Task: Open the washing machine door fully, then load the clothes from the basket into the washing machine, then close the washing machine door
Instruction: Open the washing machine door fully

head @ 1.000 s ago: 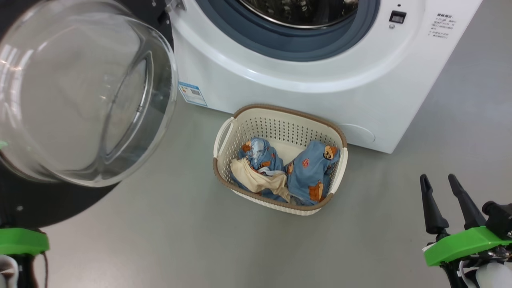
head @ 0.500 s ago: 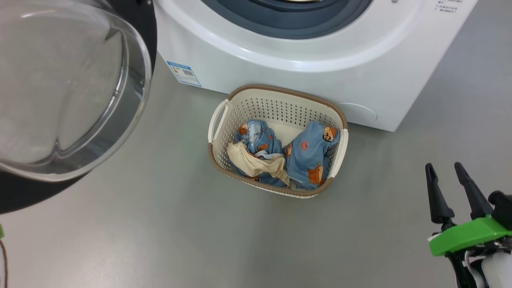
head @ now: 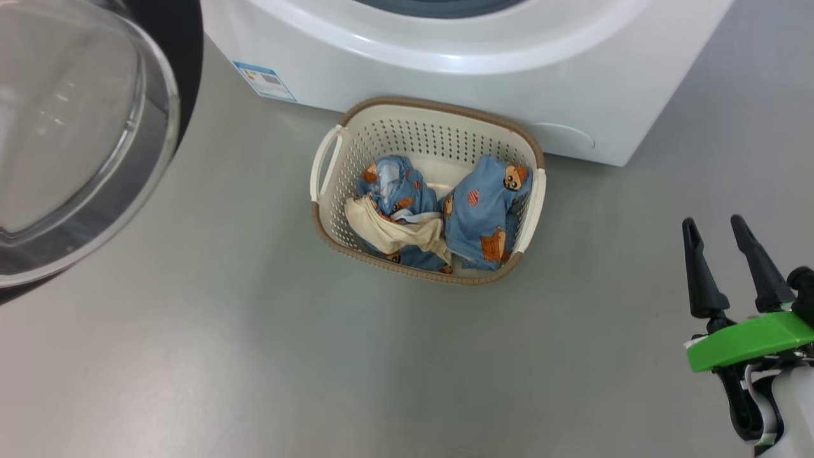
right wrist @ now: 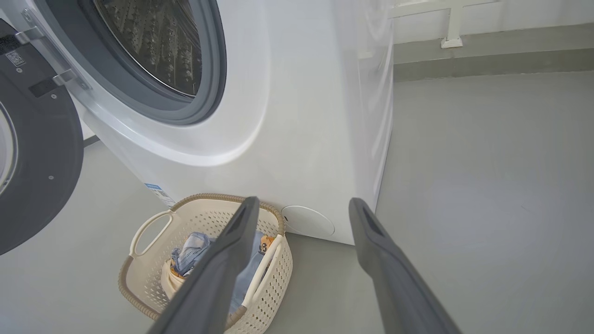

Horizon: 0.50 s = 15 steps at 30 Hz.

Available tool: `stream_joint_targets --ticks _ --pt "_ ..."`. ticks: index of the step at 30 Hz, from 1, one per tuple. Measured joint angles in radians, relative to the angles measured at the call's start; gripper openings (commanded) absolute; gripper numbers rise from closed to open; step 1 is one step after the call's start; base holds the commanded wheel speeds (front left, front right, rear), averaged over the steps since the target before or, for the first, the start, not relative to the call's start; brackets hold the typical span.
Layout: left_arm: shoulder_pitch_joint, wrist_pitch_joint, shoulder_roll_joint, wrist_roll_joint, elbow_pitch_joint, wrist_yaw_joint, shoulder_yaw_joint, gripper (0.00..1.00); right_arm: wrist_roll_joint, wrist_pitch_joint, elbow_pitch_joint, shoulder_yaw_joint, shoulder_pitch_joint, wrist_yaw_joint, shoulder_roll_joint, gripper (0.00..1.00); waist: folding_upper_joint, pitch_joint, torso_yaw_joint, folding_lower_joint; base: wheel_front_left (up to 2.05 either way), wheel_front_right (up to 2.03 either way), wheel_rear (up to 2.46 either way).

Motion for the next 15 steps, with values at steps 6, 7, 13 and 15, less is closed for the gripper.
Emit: stream_joint_targets --ticks 6,7,13,15 --pt "-0.043 0.0 0.008 0.0 0.02 0.0 0.026 0.0 -0.005 -0.003 -0.008 0.0 -0.021 0.0 -0.003 1.0 0.0 0.036 -0.008 0.0 0.0 0.0 0.0" --pt "-0.046 0.0 0.008 0.0 0.022 0.0 0.029 0.0 -0.005 -0.003 -0.008 0.0 -0.022 0.0 -0.003 1.0 0.0 0.041 -0.01 0.0 0.0 0.0 0.0" --pt "-0.058 0.0 0.006 0.0 0.031 0.0 0.035 0.0 -0.005 -0.003 -0.009 0.002 -0.025 0.0 -0.002 1.0 0.0 0.039 -0.013 0.0 0.0 0.0 0.0" --pt "-0.057 0.0 0.0 -0.001 0.025 0.0 0.033 0.0 -0.005 -0.003 -0.009 0.002 -0.025 0.0 -0.001 1.0 0.0 0.03 -0.012 0.0 0.0 0.0 0.0"
